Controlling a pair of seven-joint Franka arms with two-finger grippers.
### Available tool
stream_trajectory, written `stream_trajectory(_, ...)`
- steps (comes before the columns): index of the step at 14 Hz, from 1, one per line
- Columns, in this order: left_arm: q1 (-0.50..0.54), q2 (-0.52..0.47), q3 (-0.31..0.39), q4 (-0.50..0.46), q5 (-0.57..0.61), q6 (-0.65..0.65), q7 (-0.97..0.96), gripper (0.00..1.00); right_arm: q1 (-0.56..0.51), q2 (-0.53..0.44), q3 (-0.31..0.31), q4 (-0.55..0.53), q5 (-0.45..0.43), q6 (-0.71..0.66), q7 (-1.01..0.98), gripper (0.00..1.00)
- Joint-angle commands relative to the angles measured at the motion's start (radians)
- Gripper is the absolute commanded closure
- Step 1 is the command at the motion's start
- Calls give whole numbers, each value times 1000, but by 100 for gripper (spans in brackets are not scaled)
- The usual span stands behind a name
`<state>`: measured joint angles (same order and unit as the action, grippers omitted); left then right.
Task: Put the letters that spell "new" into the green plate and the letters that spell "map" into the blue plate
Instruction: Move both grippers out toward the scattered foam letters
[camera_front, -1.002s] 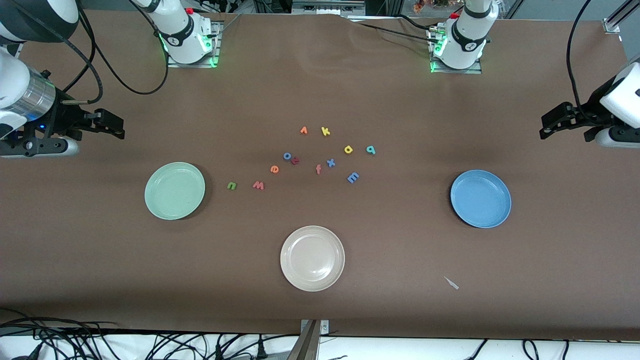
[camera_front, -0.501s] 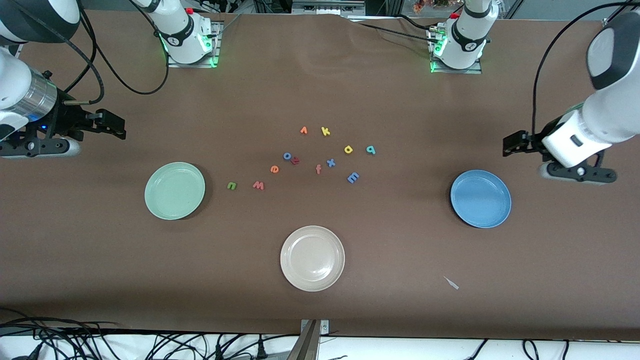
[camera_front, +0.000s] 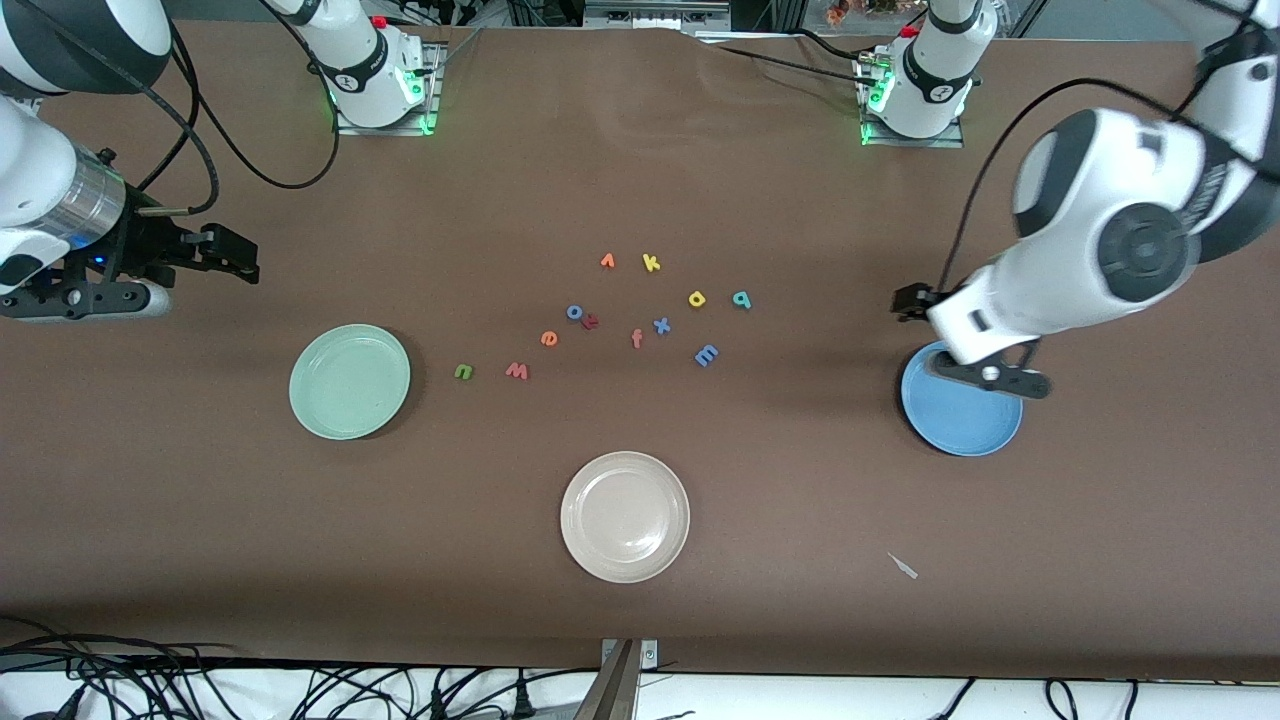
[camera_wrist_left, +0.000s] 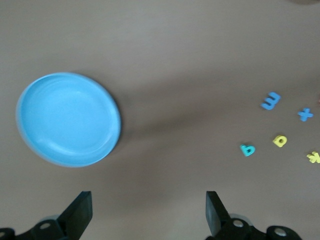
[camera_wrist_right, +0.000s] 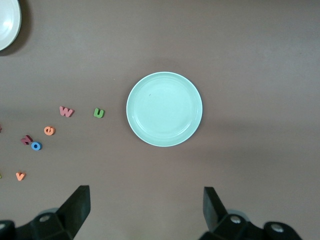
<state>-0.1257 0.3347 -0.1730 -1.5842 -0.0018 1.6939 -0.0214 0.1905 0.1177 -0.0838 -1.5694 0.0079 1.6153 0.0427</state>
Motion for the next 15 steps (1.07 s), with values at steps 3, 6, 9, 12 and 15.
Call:
stream_trajectory(3,-126,110,10,36,-26,127,-2,0,39,3,7,-35,12,61,66,0)
stream_trajectory(6,-207,190,12,32,-24,263,-26,0,64,32,7,-35,10,95,101,0)
stream_trajectory(9,-267,248,12,26,-17,355,-58,0,73,66,7,-35,10,127,115,0)
stream_trajectory(12,-302,296,12,20,-15,415,-69,0,99,112,7,-35,10,175,163,0)
stream_trajectory(15,-334,326,13,-26,-10,545,-118,0,124,148,7,-47,10,221,200,0)
